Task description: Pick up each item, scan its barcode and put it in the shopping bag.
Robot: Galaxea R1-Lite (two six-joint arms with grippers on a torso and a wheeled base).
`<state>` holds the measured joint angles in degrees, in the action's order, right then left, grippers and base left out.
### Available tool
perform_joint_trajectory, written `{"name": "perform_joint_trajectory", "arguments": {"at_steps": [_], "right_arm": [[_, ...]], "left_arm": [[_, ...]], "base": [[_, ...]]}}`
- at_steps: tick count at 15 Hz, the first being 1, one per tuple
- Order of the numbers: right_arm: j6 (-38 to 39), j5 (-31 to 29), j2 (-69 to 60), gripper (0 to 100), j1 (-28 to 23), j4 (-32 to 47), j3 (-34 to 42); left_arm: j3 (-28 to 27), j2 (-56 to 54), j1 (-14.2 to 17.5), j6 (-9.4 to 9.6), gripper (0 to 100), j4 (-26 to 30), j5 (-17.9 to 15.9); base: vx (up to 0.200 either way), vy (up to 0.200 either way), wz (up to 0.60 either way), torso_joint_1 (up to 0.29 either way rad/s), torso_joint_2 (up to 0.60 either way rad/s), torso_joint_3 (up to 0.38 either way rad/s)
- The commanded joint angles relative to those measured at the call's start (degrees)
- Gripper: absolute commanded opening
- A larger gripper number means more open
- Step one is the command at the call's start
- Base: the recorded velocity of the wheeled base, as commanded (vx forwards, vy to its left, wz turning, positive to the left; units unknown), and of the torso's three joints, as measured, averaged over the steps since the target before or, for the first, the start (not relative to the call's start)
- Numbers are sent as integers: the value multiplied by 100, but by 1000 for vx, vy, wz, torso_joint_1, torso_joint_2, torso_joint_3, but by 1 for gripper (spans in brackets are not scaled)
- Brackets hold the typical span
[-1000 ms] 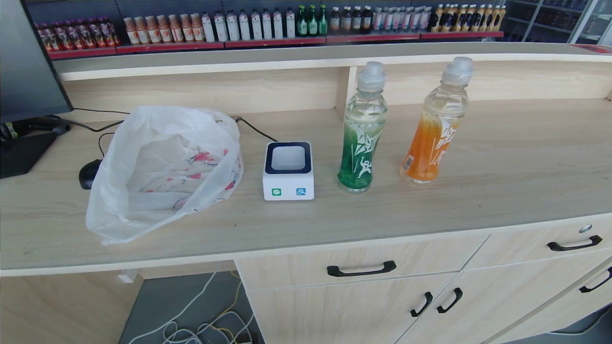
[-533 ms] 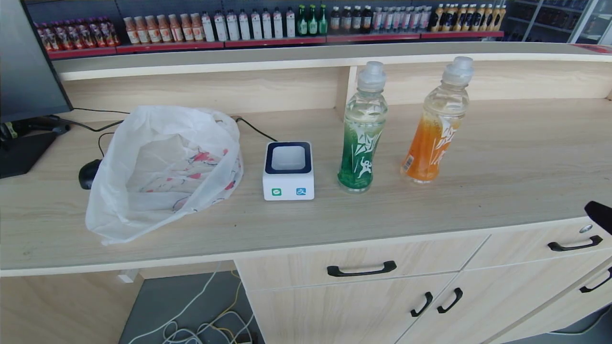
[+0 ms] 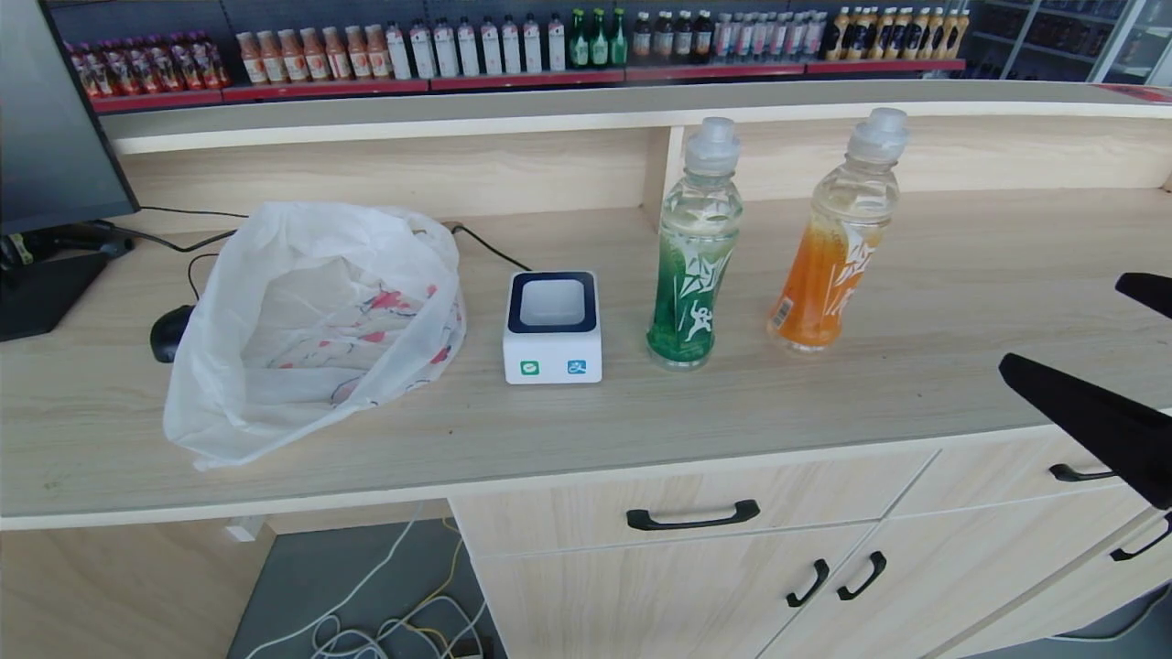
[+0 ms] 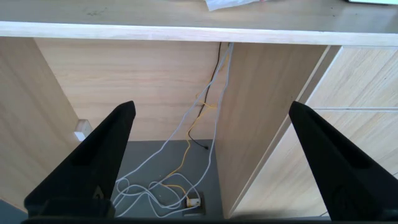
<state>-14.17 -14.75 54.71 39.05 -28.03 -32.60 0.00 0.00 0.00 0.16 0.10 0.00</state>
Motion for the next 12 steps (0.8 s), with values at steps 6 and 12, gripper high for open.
{"name": "perform_joint_trajectory", "arguments": {"at_steps": [6,12], "right_arm": [[133,-1478,901,100,569,-1522,421],[283,-1882,1068,100,631,-2304,1027]], "left_arm": [[0,0,0,2,100,-1,0],[0,0,0,2,100,-1,0]], "base": [[0,0,0,0,0,0],[0,0,0,0,0,0]]}}
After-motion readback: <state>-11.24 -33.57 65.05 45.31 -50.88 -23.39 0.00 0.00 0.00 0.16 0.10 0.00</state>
